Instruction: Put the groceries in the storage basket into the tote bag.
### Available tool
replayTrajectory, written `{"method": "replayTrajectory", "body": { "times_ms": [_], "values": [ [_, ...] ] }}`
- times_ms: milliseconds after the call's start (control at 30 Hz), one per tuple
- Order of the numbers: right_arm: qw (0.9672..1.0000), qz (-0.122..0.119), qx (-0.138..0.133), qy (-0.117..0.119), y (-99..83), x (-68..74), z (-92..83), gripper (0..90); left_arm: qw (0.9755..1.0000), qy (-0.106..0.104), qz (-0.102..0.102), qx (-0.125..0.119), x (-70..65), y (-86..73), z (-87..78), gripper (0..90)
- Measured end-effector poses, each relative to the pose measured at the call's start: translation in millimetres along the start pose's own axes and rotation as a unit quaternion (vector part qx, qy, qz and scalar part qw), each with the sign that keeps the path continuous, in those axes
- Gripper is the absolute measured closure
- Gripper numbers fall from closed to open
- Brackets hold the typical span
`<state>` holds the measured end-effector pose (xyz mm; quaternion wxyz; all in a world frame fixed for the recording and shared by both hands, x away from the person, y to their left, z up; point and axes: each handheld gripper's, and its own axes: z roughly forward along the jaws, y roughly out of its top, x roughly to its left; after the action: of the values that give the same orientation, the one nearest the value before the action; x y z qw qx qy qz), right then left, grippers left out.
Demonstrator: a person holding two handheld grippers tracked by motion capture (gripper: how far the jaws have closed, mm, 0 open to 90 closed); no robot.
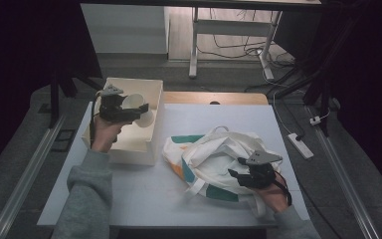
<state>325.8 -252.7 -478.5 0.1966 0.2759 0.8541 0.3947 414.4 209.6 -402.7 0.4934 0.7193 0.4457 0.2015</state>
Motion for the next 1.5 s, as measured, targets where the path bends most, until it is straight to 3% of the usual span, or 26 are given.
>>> {"method": "replayTrajectory", "body": {
  "times_ms": [300,600,700,1067,1333,1500],
  "values": [
    [1.0,0.0,0.002,0.001,-0.1,0.2,0.5,43.5,0.9997,-0.001,0.019,-0.015,-13.0,5.5,-6.0,19.6],
    [1.0,-0.002,0.004,0.002,-0.2,0.5,1.1,43.1,0.999,-0.001,0.023,-0.038,-19.9,9.0,-13.3,19.8],
    [1.0,-0.002,0.004,0.002,-0.2,0.5,1.1,43.1,0.9985,-0.014,0.015,-0.051,-22.7,10.7,-16.1,19.8],
    [1.0,-0.002,0.005,0.003,-0.2,0.5,1.1,43.0,0.996,-0.053,0.032,-0.063,-44.0,16.6,-20.0,19.8],
    [1.0,-0.002,0.008,0.005,0.1,0.9,1.5,42.3,0.9935,-0.087,0.046,-0.057,-61.0,18.0,-15.0,19.8],
    [1.0,-0.003,0.008,0.004,0.2,0.7,1.6,42.2,0.9905,-0.116,0.047,-0.056,-71.1,18.7,-13.3,19.8]
  ]
}}
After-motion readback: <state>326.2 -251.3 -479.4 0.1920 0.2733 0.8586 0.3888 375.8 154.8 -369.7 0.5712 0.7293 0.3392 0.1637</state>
